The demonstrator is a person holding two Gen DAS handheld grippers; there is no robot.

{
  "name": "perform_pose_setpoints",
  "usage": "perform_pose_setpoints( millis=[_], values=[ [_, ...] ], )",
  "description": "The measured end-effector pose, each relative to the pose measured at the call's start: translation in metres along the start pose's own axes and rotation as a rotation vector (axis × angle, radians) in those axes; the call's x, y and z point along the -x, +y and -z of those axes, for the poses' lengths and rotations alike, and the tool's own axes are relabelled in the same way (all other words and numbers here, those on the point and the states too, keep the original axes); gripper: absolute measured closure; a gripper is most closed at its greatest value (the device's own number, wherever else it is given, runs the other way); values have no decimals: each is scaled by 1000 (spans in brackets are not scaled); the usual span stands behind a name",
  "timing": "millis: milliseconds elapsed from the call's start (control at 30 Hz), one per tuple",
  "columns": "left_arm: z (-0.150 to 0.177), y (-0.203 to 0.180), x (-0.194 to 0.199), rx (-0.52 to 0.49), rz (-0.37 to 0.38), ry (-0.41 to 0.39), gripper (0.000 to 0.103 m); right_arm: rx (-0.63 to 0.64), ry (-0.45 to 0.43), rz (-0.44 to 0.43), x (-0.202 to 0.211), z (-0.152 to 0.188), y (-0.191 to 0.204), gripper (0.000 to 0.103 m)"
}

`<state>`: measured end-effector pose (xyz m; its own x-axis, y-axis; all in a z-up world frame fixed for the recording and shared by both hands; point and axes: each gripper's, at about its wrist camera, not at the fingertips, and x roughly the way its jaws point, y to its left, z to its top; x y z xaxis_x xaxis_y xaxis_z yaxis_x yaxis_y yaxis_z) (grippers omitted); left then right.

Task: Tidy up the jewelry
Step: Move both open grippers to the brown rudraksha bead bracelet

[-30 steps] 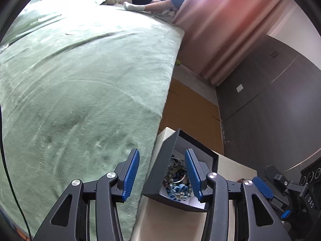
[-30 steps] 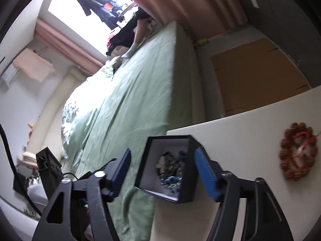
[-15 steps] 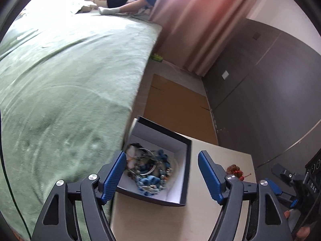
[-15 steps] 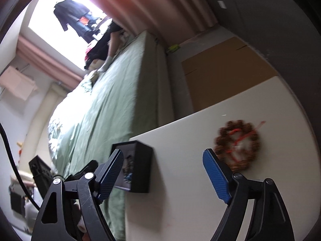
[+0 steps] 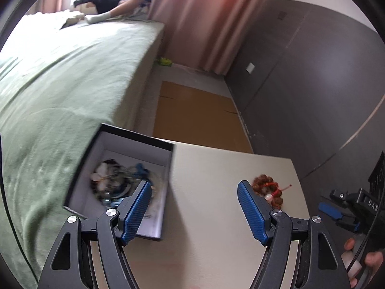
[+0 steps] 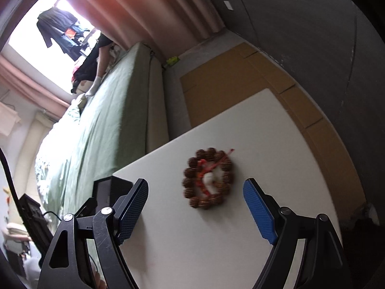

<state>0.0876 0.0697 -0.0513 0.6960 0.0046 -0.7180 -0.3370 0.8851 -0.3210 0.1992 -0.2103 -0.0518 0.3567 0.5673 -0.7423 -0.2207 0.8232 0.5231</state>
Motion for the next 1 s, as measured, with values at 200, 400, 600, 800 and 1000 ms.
perform_pose_setpoints(
  millis=[200,400,600,800,1000],
  values=[
    [9,-34,-16,-81,25,14,28,-16,4,5,5,-2,-15,21],
    [26,-70,-32,-206,26,23,32,-48,31,40,5,-2,-28,21],
    [40,-96,-61,-264,38,90,46,-101,16,40,16,-6,-44,21],
    [48,-109,-83,-283,1,118,58,-148,3,43,26,-10,-62,21],
    [48,-108,-93,-249,-25,105,63,-143,-3,70,30,-10,-68,21]
  ],
)
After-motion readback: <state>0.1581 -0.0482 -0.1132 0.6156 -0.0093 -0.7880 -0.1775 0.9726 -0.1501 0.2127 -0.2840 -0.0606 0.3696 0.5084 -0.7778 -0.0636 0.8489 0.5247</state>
